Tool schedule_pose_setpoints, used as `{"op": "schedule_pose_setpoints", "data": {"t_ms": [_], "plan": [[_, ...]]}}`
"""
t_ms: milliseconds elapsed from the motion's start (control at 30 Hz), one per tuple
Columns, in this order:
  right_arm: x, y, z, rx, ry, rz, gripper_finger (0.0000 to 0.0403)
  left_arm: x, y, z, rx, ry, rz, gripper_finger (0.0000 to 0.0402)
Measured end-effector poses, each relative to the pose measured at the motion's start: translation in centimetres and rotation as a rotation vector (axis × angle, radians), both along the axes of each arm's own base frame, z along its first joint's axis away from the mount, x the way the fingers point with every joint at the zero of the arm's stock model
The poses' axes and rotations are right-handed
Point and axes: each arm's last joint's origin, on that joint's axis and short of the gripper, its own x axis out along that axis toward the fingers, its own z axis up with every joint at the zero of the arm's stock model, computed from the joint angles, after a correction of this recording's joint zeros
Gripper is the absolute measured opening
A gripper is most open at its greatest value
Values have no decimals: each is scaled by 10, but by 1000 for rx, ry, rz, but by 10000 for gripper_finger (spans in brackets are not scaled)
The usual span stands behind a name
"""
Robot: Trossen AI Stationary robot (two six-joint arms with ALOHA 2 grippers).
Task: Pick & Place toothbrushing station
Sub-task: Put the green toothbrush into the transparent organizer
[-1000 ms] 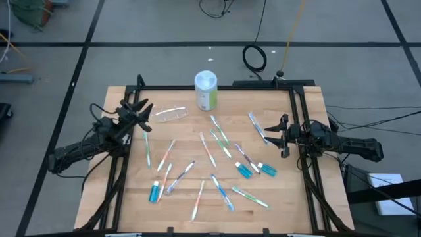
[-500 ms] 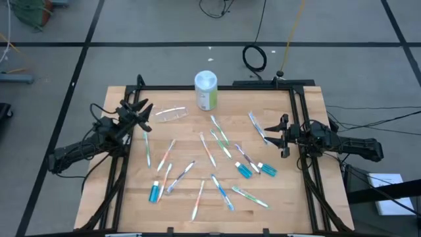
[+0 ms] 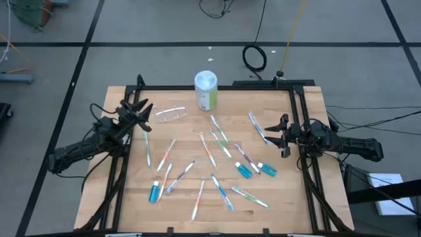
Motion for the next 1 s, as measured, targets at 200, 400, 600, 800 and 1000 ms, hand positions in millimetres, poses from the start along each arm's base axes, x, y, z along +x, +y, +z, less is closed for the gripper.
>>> {"op": "schedule_pose_setpoints", "data": {"t_ms": [200,400,600,800,1000], "plan": [[-1,-1,4,-97,-37,-39,169,1,-1,-1,-10,4,-55,164],[-1,-2,6,-191,-38,-100,169,6,-3,-12,-98,241,-173,164],[3,-2,-11,-20,119,-77,169,4,-4,25,-279,412,-172,163],[6,-3,-13,-27,152,-78,169,18,-4,50,-456,695,-108,163],[8,-3,-16,-36,186,-78,169,43,-5,34,-814,928,39,163]]}}
